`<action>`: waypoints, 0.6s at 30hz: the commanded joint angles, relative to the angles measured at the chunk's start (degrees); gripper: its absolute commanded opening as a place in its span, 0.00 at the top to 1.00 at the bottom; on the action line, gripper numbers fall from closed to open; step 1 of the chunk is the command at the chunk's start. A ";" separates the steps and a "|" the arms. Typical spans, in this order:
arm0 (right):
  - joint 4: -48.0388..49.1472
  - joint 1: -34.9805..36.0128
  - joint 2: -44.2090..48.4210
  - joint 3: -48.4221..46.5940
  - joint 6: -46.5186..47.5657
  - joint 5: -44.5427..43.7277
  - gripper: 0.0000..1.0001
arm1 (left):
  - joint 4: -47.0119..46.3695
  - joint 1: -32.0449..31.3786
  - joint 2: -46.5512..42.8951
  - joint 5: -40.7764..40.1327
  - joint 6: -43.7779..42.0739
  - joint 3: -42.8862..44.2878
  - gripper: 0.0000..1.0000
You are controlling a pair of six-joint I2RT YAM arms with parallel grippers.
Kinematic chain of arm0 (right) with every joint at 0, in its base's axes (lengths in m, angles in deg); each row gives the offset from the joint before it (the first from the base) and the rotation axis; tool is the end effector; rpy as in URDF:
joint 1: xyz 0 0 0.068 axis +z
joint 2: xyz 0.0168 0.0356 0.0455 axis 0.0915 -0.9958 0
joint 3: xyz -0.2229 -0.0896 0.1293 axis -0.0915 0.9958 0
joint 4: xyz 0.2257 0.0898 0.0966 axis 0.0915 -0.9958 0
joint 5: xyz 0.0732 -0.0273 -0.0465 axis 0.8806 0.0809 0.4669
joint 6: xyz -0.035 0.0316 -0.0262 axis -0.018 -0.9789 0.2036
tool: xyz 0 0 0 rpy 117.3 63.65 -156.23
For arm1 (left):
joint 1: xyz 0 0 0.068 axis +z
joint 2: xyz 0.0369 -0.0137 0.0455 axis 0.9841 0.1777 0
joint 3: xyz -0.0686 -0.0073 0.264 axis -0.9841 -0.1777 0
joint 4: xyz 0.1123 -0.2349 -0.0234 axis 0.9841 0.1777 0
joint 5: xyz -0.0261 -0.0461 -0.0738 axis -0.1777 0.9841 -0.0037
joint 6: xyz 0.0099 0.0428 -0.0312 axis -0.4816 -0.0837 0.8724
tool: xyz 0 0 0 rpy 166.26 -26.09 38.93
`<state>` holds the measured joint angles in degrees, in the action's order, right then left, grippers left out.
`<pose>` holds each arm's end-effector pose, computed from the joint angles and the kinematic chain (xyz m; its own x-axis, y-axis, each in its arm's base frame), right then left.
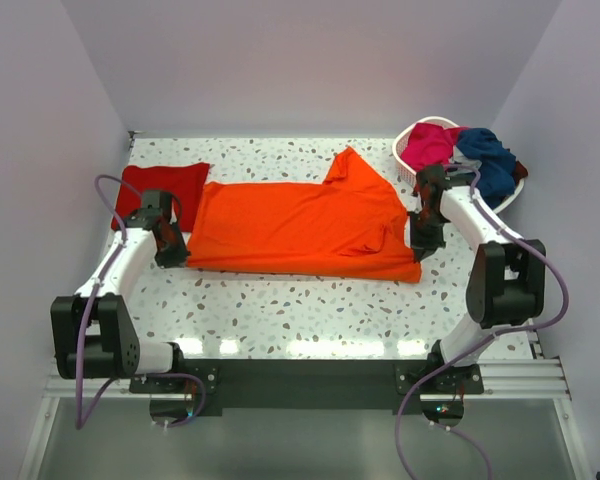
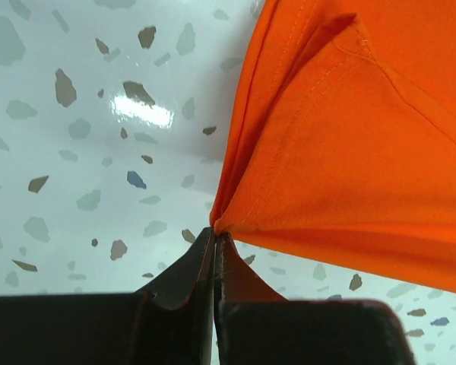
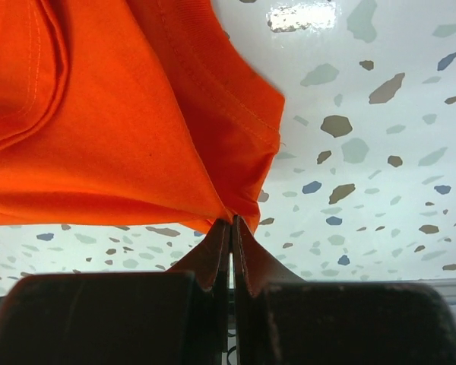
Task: Fold and stack the t-shirts
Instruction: Fold the tshirt
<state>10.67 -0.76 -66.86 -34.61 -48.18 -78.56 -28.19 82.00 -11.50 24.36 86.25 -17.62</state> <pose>0.3081 0.0230 0.2244 -0.9882 0.1037 -0.1130 0.1057 0.9943 -0.0122 0.2508 0.0128 0.2199 -0.8328 -0.4010 -0.3816 -0.4079 0.9106 -0.0667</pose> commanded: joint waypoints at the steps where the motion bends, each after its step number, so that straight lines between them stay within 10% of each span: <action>1: -1.27 -0.10 3.54 0.44 0.48 -3.05 1.00 | 5.74 0.57 -2.01 1.48 0.98 1.58 1.00; 5: -1.80 -0.10 3.28 -0.09 0.31 -2.88 0.96 | 8.38 0.57 -3.77 1.13 1.68 1.32 0.72; 7: -2.41 -0.10 2.84 -1.40 0.22 -2.53 0.66 | 9.61 0.57 -4.65 0.52 1.95 1.41 0.60; 11: -3.03 1.39 1.18 -5.88 0.04 -0.77 0.46 | 11.02 0.57 -5.44 -0.36 2.83 2.81 0.32; 18: -0.93 10.80 -5.93 -14.85 -2.50 5.69 0.39 | 8.48 -0.57 -3.96 0.07 4.06 6.76 0.29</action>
<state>8.81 7.66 -69.74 -46.50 -48.60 -79.57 -18.42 81.98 -15.65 24.40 89.09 -14.45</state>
